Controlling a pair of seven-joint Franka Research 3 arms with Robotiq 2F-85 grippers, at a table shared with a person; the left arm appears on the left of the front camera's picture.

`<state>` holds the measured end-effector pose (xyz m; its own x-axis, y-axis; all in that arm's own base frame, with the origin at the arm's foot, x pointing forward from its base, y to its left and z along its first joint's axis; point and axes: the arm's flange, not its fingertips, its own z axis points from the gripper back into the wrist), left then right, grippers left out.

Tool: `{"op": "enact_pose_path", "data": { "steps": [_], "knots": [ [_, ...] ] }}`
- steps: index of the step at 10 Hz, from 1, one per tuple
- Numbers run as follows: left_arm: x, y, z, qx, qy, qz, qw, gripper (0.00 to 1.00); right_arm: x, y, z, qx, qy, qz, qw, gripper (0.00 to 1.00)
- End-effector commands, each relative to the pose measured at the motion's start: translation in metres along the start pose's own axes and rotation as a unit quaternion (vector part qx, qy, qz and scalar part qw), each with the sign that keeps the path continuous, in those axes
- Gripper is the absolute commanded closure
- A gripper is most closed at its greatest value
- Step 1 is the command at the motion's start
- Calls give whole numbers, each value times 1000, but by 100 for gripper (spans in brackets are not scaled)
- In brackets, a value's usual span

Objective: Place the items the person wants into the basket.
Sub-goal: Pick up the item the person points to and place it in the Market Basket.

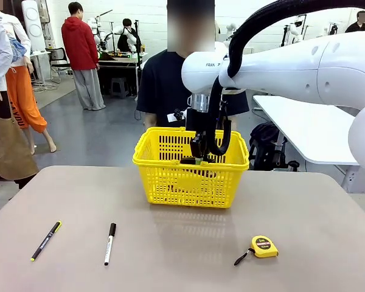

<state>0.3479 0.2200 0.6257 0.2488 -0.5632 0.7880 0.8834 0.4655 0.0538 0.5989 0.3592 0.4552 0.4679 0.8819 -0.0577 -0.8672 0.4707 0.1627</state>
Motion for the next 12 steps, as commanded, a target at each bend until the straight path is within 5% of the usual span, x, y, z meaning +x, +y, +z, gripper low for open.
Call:
{"op": "enact_pose_path", "data": {
  "steps": [1, 6, 10, 12],
  "knots": [
    [-1, 0, 1, 0, -10, -11, 1000, 0, 17, -9, 7, -19, -3, 21, 1000, 100],
    [-1, 0, 1, 0, -10, -11, 1000, 0, 25, -13, -8, -153, -42, 29, 987, 100],
    [-1, 0, 1, 0, -10, -11, 1000, 0, 20, -13, -7, -147, -49, 31, 987, 100],
    [-1, 0, 1, 0, -10, -11, 1000, 0, 19, -15, -6, -137, -42, 28, 989, 8]
  ]
}}
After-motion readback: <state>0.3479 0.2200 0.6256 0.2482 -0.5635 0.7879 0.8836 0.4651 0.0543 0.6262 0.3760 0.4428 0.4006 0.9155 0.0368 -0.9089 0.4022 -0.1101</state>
